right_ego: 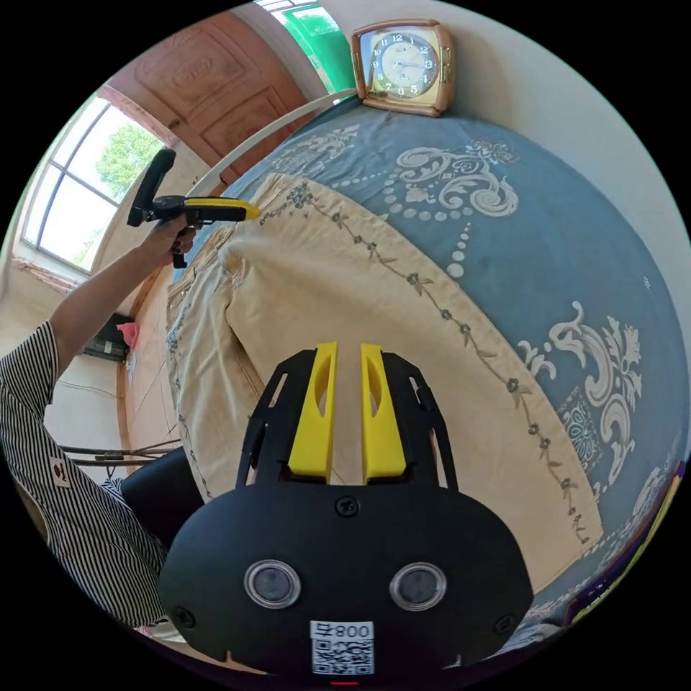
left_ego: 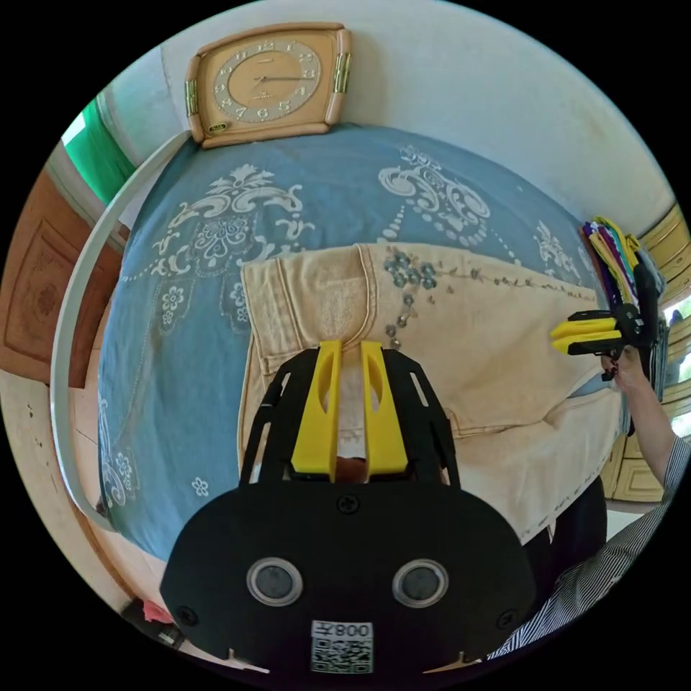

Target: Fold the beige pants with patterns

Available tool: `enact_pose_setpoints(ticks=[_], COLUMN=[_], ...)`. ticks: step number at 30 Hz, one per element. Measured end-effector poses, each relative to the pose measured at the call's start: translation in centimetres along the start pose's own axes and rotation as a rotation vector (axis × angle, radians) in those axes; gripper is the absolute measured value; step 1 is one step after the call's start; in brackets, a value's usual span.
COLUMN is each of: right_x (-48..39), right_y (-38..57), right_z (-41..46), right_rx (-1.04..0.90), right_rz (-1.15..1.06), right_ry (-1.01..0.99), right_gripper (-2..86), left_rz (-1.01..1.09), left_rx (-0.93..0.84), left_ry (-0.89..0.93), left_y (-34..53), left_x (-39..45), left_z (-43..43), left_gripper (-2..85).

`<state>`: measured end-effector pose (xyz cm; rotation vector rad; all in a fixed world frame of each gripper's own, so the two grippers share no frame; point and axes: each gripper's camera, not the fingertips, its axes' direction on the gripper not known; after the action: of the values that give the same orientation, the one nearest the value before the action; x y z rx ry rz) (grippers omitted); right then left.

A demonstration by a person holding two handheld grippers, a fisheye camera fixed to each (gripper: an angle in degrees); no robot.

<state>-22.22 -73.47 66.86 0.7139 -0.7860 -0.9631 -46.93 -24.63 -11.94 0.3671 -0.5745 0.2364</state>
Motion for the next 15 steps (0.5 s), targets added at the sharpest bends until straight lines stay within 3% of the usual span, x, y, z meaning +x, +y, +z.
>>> enact_pose_setpoints(ticks=[5,8,11,13,15], right_x=[-1.0,-3.2,-6.2,-7.3,-7.4], right_y=[-0.4,0.2,0.5,0.0,-0.5], right_z=[-0.6,-2.5,-2.0,-0.1,1.0], right_rx=[0.013,0.091,0.089,0.016,-0.005], right_rz=[0.021,-0.001,-0.069,-0.089,-0.071], right_ry=[0.036,0.017,-0.035,-0.007,-0.002], right_gripper=[1.3,0.6,0.4,0.3,0.3], left_rz=[-0.020,0.092,0.211,0.253,0.245], left_rx=[0.110,0.174,0.122,0.024,0.036], left_ry=[-0.063,0.077,0.164,0.116,0.107], left_y=[-1.0,0.1,1.4,1.3,0.7], left_x=[2.5,6.3,10.5,12.2,12.7], left_z=[-3.2,-5.3,-4.8,-3.2,-3.4], left_gripper=[1.2,0.6,0.6,0.7,0.8])
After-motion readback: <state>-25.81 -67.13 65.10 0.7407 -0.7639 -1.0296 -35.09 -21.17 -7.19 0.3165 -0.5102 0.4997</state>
